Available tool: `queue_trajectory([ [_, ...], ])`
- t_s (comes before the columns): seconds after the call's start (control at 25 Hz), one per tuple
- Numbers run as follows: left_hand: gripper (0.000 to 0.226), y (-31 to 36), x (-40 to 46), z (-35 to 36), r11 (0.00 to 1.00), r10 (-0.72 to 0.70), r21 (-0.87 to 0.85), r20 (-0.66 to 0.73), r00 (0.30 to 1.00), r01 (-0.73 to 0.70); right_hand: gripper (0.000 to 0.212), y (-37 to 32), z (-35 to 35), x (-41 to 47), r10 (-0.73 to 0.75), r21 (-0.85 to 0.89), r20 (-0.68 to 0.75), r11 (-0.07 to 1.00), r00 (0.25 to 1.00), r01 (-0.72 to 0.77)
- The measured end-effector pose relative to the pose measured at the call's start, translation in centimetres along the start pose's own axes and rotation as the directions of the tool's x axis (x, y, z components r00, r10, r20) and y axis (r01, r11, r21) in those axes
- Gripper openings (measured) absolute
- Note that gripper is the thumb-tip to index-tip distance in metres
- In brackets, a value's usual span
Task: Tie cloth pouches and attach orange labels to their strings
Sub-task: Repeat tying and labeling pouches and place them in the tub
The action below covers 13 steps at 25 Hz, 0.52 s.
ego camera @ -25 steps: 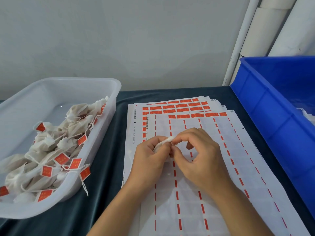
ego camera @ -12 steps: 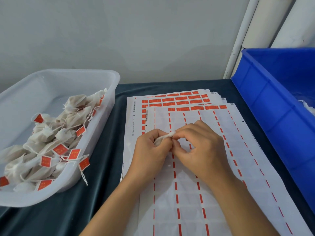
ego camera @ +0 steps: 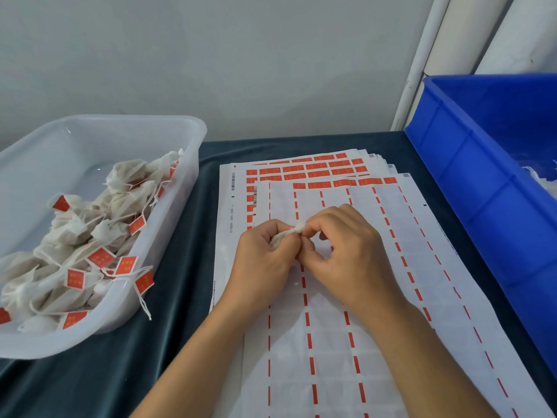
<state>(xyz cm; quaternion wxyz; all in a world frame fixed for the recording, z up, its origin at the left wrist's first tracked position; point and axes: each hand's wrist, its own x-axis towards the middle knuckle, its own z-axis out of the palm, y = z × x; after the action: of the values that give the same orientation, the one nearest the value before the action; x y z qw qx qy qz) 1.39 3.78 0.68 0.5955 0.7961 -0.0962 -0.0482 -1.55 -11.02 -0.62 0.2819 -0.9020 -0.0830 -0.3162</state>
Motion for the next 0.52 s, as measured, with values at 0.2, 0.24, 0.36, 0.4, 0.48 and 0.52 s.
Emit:
queue_trajectory([
  [0.2,0.026,-0.03,0.01,-0.16,1.000,0.008,0.002,0.045,0.999,-0.008,0.014,-0.33,-0.09,-0.01,0.044,0.055,0.036,0.997,0.998,-0.046],
  [0.24,0.025,-0.05,0.05,-0.22,1.000,0.007,0.001,0.053,0.999,-0.007,0.013,-0.37,-0.17,-0.02,0.055,0.081,0.052,0.995,0.997,-0.059],
  [0.36,0.023,-0.16,0.01,-0.27,1.000,0.010,-0.001,0.070,0.998,-0.010,0.012,-0.38,-0.38,-0.09,0.065,0.129,0.109,0.989,0.992,-0.079],
  [0.4,0.023,-0.19,-0.03,-0.24,1.000,0.014,-0.011,0.077,0.997,-0.013,0.013,-0.37,-0.44,-0.12,0.067,0.131,0.123,0.988,0.990,-0.083],
  [0.48,0.017,-0.14,-0.11,-0.23,0.999,0.023,-0.050,0.081,0.996,-0.019,0.017,-0.37,-0.49,-0.10,0.071,0.132,0.134,0.987,0.989,-0.089],
  [0.52,0.015,-0.08,-0.14,-0.25,0.997,0.022,-0.072,0.076,0.997,-0.017,0.020,-0.36,-0.50,-0.04,0.070,0.134,0.132,0.987,0.989,-0.088],
])
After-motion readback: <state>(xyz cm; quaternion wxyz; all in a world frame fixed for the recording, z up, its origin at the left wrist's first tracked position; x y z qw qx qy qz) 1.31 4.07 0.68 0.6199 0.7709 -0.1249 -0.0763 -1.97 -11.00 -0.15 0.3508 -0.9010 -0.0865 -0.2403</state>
